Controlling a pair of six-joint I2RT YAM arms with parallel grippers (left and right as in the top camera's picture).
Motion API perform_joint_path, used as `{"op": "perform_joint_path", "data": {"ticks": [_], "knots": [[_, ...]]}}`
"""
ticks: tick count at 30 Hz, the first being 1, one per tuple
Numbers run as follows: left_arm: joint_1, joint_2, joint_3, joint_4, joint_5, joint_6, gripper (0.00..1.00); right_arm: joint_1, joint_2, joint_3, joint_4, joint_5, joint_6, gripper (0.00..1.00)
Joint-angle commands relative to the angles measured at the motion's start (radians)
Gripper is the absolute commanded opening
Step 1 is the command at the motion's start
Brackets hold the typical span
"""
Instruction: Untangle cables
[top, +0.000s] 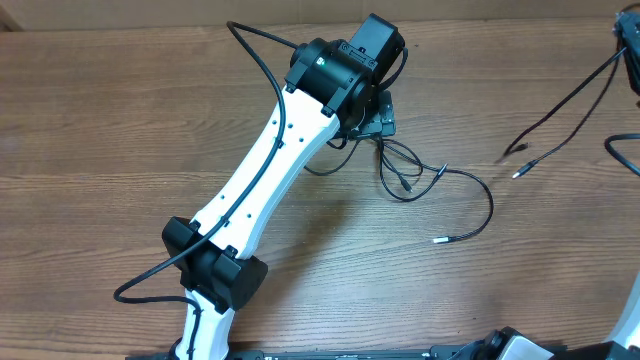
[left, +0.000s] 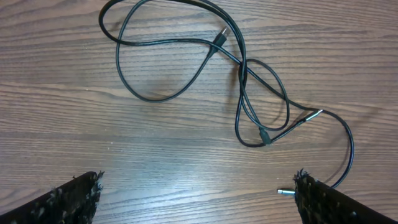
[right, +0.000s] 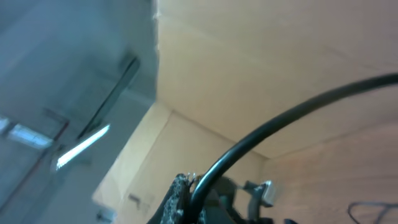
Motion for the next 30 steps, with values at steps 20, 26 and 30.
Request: {"op": "perform_joint_path", "data": {"ticks": [20, 26, 30], "knots": [[-0.007, 0.013, 0.005, 0.001, 0.005, 0.002, 1.0, -0.003, -0.008, 0.021, -0.885, 0.779, -1.137, 0.04], [-0.006, 0.013, 0.005, 0.001, 0.005, 0.002, 1.0, -0.003, 0.024, 0.021, -0.999, 1.172, -1.157, 0.04], [-0.007, 0.013, 0.005, 0.001, 0.005, 0.002, 1.0, -0.004, 0.074, 0.021, -0.999, 1.204, -1.157, 0.04]]}}
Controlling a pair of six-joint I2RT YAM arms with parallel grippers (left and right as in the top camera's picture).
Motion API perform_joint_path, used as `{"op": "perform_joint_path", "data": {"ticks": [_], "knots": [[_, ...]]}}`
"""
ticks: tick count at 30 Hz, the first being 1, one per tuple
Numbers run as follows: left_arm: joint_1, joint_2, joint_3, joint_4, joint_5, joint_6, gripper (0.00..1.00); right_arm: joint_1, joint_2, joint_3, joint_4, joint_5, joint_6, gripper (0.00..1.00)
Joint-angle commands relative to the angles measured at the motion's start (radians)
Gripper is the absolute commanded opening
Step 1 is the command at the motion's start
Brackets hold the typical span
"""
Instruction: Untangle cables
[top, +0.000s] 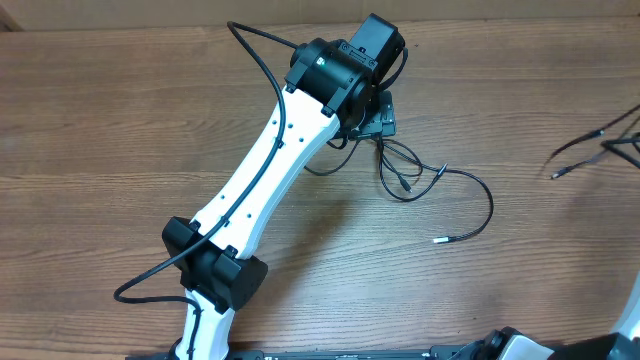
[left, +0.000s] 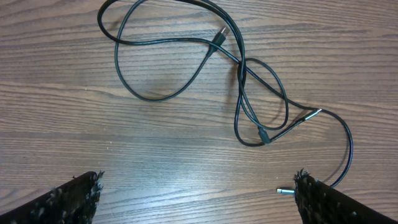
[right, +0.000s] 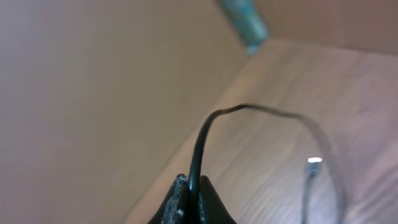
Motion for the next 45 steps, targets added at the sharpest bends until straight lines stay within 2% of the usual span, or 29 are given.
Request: {"op": "perform_joint_path", "data": {"ticks": [1, 15, 31, 32, 33, 34, 35, 37, 41, 45], "knots": [[-0.007, 0.013, 0.005, 0.001, 0.001, 0.002, 1.0, -0.004, 0.055, 0.013, 0.003, 0.15, -0.028, 0.04], [-0.006, 0.013, 0.005, 0.001, 0.001, 0.001, 1.0, -0.047, 0.192, 0.013, 0.0, 0.443, -0.035, 0.04], [-0.006, 0.013, 0.005, 0.001, 0.001, 0.001, 1.0, -0.256, 0.277, 0.011, -0.018, 0.41, -0.035, 0.04], [-0.006, 0.013, 0.005, 0.001, 0.001, 0.001, 0.99, -0.256, 0.283, 0.011, -0.017, 0.398, -0.035, 0.12], [-0.006, 0.013, 0.005, 0.001, 0.001, 0.001, 1.0, -0.256, 0.286, 0.011, -0.016, 0.383, -0.035, 0.24], [-0.006, 0.013, 0.005, 0.001, 0.001, 0.001, 1.0, -0.256, 0.296, 0.011, -0.016, 0.364, -0.035, 0.63], [-0.006, 0.013, 0.005, 0.001, 0.001, 0.001, 1.0, -0.256, 0.3, 0.011, -0.016, 0.359, -0.035, 0.82], [-0.006, 0.013, 0.005, 0.001, 0.001, 0.001, 1.0, -0.256, 0.307, 0.011, -0.016, 0.353, -0.035, 1.0], [-0.006, 0.013, 0.005, 0.001, 0.001, 0.001, 1.0, -0.256, 0.31, 0.011, -0.022, 0.344, -0.035, 1.0], [-0.007, 0.013, 0.005, 0.001, 0.001, 0.001, 1.0, -0.256, 0.311, 0.011, -0.024, 0.233, -0.035, 1.0]]}}
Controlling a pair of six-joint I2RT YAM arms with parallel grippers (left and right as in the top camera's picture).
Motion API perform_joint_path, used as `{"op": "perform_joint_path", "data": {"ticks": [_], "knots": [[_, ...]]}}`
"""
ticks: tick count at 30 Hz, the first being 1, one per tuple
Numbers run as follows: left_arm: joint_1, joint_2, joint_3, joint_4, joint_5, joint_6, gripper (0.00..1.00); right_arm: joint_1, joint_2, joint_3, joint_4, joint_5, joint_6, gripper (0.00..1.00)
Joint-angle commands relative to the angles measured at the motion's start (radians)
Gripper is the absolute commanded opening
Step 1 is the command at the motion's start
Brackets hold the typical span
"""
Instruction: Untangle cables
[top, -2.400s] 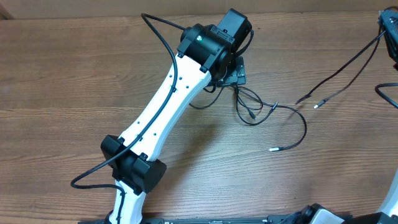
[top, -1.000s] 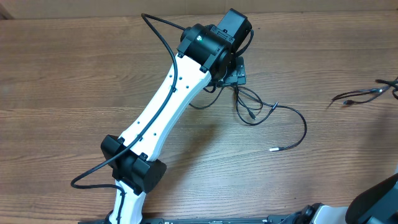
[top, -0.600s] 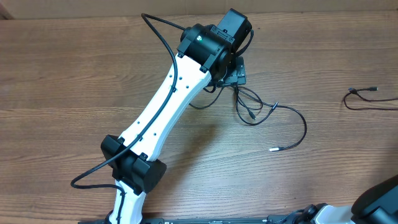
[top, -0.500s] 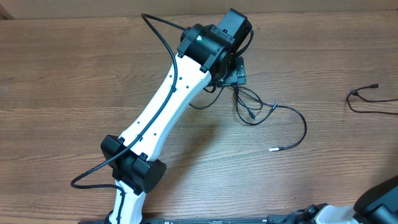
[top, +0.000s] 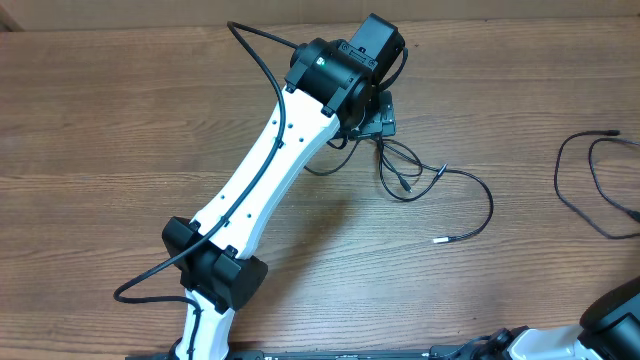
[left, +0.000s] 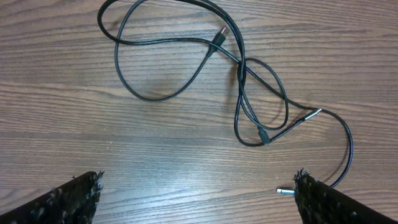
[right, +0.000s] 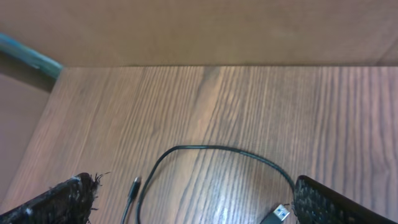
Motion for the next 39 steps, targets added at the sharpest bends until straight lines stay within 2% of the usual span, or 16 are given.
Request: {"op": "perform_joint_path", "data": {"ticks": [1, 7, 11, 23, 30, 36, 39], "knots": [[-0.007, 0.013, 0.005, 0.001, 0.001, 0.001, 1.0, 0.003, 0.012, 0.011, -0.001, -0.101, -0.005, 1.0], [-0.006, 0.013, 0.005, 0.001, 0.001, 0.001, 1.0, 0.006, 0.036, 0.011, -0.019, -0.252, -0.006, 1.0], [-0.006, 0.013, 0.005, 0.001, 0.001, 0.002, 1.0, 0.024, 0.061, 0.01, -0.023, -0.274, -0.021, 1.0], [-0.006, 0.013, 0.005, 0.001, 0.001, 0.001, 1.0, 0.193, 0.212, 0.009, 0.012, -0.274, -0.361, 1.0], [-0.006, 0.013, 0.005, 0.001, 0.001, 0.001, 1.0, 0.226, 0.291, 0.009, 0.016, -0.202, -0.426, 1.0], [-0.006, 0.013, 0.005, 0.001, 0.001, 0.002, 1.0, 0.226, 0.331, 0.009, 0.007, -0.193, -0.643, 1.0], [-0.006, 0.013, 0.005, 0.001, 0.001, 0.001, 1.0, 0.226, 0.352, 0.008, -0.01, -0.278, -0.764, 1.0]]}}
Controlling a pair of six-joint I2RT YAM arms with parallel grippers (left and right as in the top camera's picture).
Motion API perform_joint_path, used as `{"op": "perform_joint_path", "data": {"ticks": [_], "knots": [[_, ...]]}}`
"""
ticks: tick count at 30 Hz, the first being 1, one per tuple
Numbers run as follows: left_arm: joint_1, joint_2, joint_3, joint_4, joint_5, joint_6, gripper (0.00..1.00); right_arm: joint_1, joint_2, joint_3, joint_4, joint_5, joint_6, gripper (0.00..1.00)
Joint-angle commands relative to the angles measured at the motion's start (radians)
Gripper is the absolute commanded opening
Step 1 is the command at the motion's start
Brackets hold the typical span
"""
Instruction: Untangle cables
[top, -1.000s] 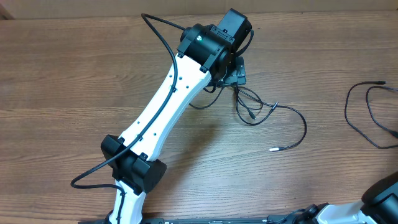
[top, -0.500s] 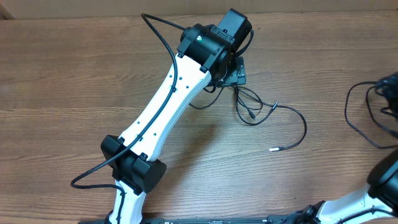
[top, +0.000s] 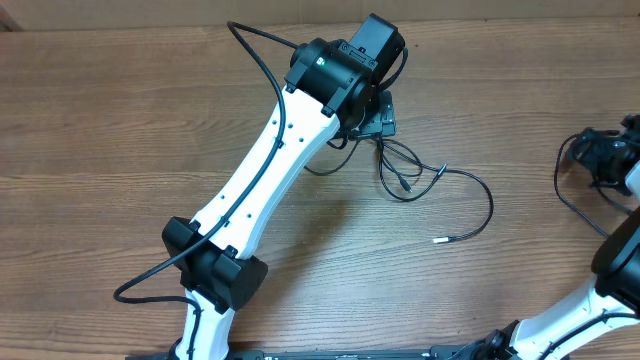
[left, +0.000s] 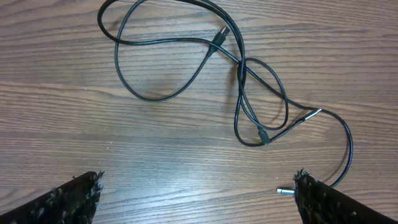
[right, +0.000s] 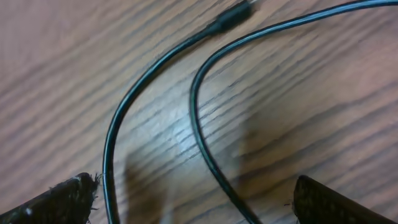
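Note:
A black cable tangle (top: 405, 170) lies in loose crossed loops at mid-table, and the left wrist view shows the same tangle (left: 249, 93) with a metal plug tip (left: 284, 191). My left gripper (top: 375, 112) hovers over its far end, and the left gripper (left: 199, 199) stands open with nothing between its fingers. A second black cable (top: 562, 195) lies apart at the right edge. My right gripper (top: 603, 160) is low over it, and the right gripper (right: 196, 202) is open, with a strand of that cable (right: 199, 124) running between its fingers.
The left arm's white link (top: 270, 180) crosses the table from the near left to the far middle, with its own wiring loop (top: 150, 280) beside its base. The table's far edge (top: 480, 22) meets a tan wall.
My right gripper was high and off the overhead view's right edge, looking down on the laid cable. Now it is close over that cable, still open. The left arm and tangle are unchanged.
My right gripper was shut on a black cable, holding it up in the air at the right. Then it still held it, further right. Later the cable lay on the table at the right edge and the gripper was open. Now it is low over it.

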Motion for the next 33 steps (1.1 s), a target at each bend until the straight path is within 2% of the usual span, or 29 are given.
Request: {"op": "perform_joint_path", "data": {"ticks": [1, 12, 14, 15, 18, 21, 22, 26, 29, 33], "knots": [[-0.006, 0.013, 0.005, 0.001, 0.001, 0.001, 0.99, -0.001, 0.035, 0.008, -0.014, -0.091, -0.197, 1.0], [-0.006, 0.013, 0.005, 0.001, 0.001, 0.001, 1.0, -0.001, 0.047, 0.008, -0.033, -0.172, -0.221, 1.0], [-0.006, 0.013, 0.005, 0.001, 0.001, 0.001, 1.0, 0.0, 0.047, 0.008, -0.042, -0.177, -0.221, 0.97], [-0.006, 0.013, 0.005, 0.001, 0.001, 0.001, 1.0, 0.0, 0.047, 0.008, -0.044, -0.177, -0.221, 0.95], [-0.006, 0.013, 0.005, 0.001, 0.001, 0.001, 1.0, 0.0, 0.047, 0.008, -0.048, -0.177, -0.235, 0.7], [-0.006, 0.013, 0.005, 0.001, 0.001, 0.001, 0.99, 0.0, 0.047, 0.008, -0.05, -0.176, -0.24, 0.37], [-0.006, 0.013, 0.005, 0.002, 0.001, 0.001, 1.0, 0.0, 0.047, 0.008, -0.05, -0.174, -0.24, 0.33], [-0.006, 0.013, 0.005, 0.001, 0.001, 0.002, 1.0, 0.0, 0.047, 0.008, -0.049, -0.117, -0.24, 0.32], [-0.006, 0.013, 0.005, 0.002, 0.001, 0.001, 1.0, 0.0, 0.047, 0.008, -0.047, -0.084, -0.24, 0.23], [-0.006, 0.013, 0.005, 0.001, 0.001, 0.001, 0.99, 0.0, 0.047, 0.008, -0.043, -0.087, -0.239, 0.21]]}}
